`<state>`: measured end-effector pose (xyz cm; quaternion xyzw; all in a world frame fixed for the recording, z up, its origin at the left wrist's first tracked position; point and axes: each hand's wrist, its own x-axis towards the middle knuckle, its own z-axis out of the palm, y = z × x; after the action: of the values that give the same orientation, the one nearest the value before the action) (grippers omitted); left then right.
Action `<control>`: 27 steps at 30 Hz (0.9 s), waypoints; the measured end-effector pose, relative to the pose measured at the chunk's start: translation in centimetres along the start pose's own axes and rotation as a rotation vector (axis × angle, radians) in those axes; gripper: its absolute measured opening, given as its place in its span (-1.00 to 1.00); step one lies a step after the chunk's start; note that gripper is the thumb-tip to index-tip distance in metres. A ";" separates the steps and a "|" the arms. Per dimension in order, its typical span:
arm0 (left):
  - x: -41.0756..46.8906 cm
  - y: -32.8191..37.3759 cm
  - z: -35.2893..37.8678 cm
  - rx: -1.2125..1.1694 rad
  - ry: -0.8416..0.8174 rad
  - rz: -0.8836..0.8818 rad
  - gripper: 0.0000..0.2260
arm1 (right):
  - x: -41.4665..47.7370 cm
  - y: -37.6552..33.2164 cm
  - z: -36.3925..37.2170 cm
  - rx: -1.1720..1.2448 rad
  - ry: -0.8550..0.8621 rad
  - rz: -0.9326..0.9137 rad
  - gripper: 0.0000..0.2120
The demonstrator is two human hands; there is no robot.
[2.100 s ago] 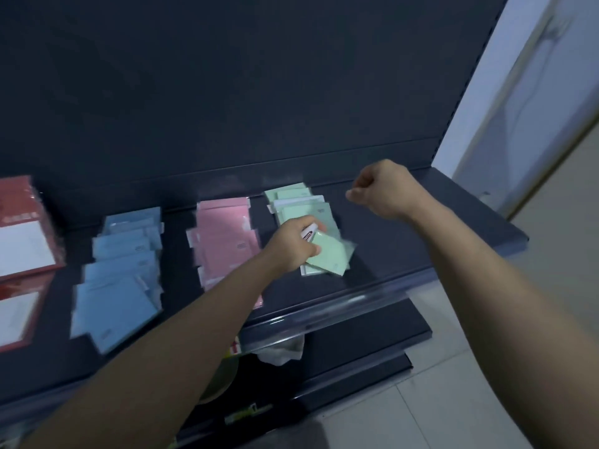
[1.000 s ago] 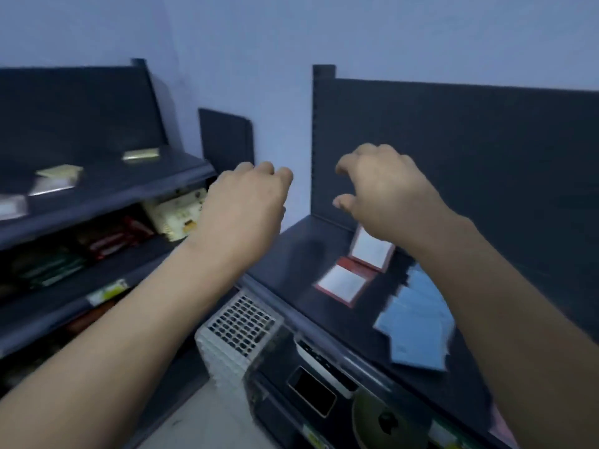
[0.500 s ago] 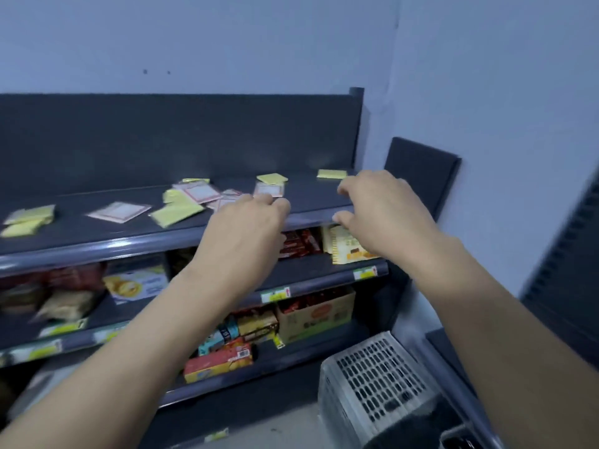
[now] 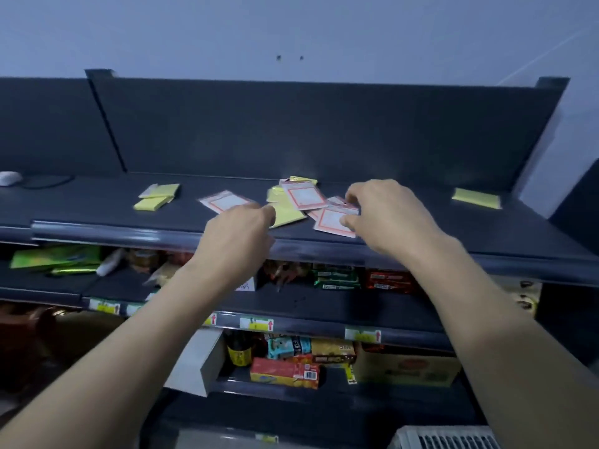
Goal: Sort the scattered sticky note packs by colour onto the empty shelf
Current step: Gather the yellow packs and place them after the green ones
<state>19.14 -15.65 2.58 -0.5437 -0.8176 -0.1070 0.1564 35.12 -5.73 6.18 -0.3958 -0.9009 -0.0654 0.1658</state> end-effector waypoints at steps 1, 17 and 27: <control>1.2 -0.2 0.5 -0.002 -0.001 -0.021 -0.82 | 1.3 0.4 0.3 0.005 0.006 -0.012 -0.80; 13.7 -5.2 10.1 -0.149 -0.295 -0.288 -0.59 | 15.4 2.9 8.3 0.083 -0.106 -0.152 -0.83; 18.5 -7.5 12.9 -0.237 -0.568 -0.196 -0.48 | 19.4 2.3 10.4 0.056 -0.178 -0.076 -0.80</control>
<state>3.77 1.74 -2.59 -0.4849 -0.8589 -0.0597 -0.1535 21.97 11.87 3.20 -0.3610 -0.9278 -0.0109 0.0936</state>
